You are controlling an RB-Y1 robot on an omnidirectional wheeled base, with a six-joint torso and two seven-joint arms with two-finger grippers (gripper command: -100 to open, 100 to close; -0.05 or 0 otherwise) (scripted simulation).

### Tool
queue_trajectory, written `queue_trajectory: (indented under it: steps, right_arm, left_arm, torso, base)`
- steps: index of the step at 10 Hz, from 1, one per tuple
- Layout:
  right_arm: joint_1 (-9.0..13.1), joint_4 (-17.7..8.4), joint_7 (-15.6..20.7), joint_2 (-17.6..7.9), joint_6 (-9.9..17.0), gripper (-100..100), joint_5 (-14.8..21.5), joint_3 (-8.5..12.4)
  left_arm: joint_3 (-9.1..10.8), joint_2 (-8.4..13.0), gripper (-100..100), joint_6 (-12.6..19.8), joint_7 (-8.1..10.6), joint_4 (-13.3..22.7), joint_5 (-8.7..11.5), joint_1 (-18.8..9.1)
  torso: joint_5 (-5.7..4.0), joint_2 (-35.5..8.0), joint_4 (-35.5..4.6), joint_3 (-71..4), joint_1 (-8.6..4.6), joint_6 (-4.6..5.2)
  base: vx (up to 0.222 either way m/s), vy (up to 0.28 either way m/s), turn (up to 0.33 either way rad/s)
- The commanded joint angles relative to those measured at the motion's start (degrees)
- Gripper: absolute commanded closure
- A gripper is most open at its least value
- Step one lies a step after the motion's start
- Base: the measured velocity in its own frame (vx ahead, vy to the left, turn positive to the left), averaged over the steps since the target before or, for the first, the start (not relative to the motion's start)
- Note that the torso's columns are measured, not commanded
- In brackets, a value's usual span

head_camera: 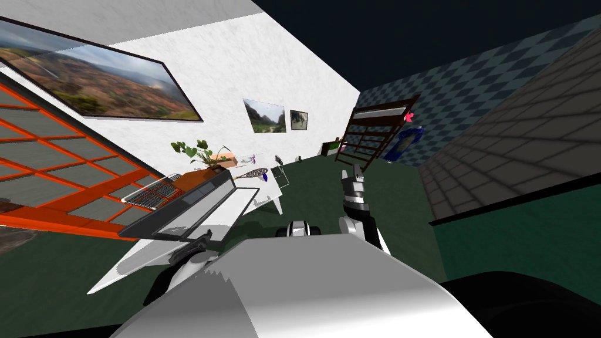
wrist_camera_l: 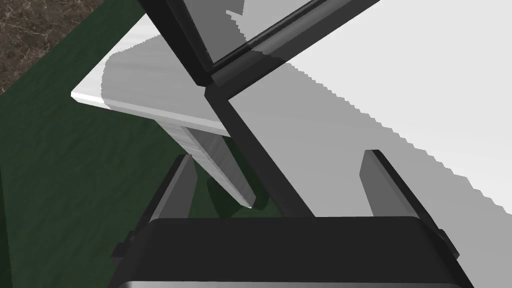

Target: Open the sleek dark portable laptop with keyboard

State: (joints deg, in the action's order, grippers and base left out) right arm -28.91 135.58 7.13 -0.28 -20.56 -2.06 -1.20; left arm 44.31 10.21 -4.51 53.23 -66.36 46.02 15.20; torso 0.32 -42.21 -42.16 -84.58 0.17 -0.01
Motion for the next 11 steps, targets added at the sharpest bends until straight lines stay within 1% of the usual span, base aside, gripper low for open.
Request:
queue_trajectory:
  steps: [1, 2, 3, 4, 5, 8, 9, 10, 11]
  right_arm:
    - [0.0, 0.0, 0.0, 0.0, 0.0, 0, 0.0, 0.0]
    - [0.0, 0.0, 0.0, 0.0, 0.0, 0, 0.0, 0.0]
    - [0.0, 0.0, 0.0, 0.0, 0.0, 0, 0.0, 0.0]
    - [0.0, 0.0, 0.0, 0.0, 0.0, 0, 0.0, 0.0]
    - [0.0, 0.0, 0.0, 0.0, 0.0, 0, 0.0, 0.0]
    - [0.0, 0.0, 0.0, 0.0, 0.0, 0, 0.0, 0.0]
    - [0.0, 0.0, 0.0, 0.0, 0.0, 0, 0.0, 0.0]
    - [0.0, 0.0, 0.0, 0.0, 0.0, 0, 0.0, 0.0]
    - [0.0, 0.0, 0.0, 0.0, 0.0, 0, 0.0, 0.0]
  left_arm:
    - [0.81, 1.2, -100, 2.0, 0.84, 2.0, 1.3, 3.2]
    - [0.81, 1.2, -100, 2.0, 0.84, 2.0, 1.3, 3.2]
    - [1.56, 1.6, -100, 2.8, 0.80, 2.5, 1.6, 3.9]
    - [1.56, 1.6, -100, 2.8, 0.80, 2.5, 1.6, 3.9]
    - [3.01, 2.2, -100, 4.6, 0.65, 3.6, 2.2, 5.1]
    - [5.12, 3.3, -100, 7.5, 0.14, 5.5, 3.1, 6.4]
    - [6.53, 4.3, -100, 9.7, -0.38, 6.9, 3.6, 7.1]
    - [6.53, 4.3, -100, 9.7, -0.38, 6.9, 3.6, 7.1]
    - [7.24, 4.8, -100, 10.9, -0.68, 7.7, 3.9, 7.4]
  torso:
    - [0.13, -0.2, 0.0, 0.1, 0.19, 0.05]
    - [0.14, -0.2, 0.0, 0.1, 0.05, -0.21]
    - [-0.08, -0.2, -0.1, 0.1, 0.09, -0.10]
    - [-0.21, -0.1, -0.1, 0.1, 0.07, -0.01]
    - [-0.26, -0.2, -0.2, 0.1, 0.01, 0.03]
    - [-0.44, 0.1, -0.1, -0.1, -0.58, 0.02]
    - [-0.38, -0.1, -0.1, 0.0, -0.29, 0.02]
    - [-0.29, 0.0, -0.1, 0.0, -0.07, 0.02]
    - [-0.26, -0.1, -0.1, 0.0, 0.06, 0.02]
  base:
    - [0.133, -0.159, 0.086]
    - [0.115, -0.130, 0.131]
    - [0.104, -0.078, 0.066]
    - [0.065, -0.055, 0.012]
    - [0.109, -0.084, 0.072]
    - [0.158, -0.189, 0.040]
    - [0.199, -0.169, -0.007]
    - [0.169, -0.130, -0.001]
    - [0.136, -0.113, -0.015]
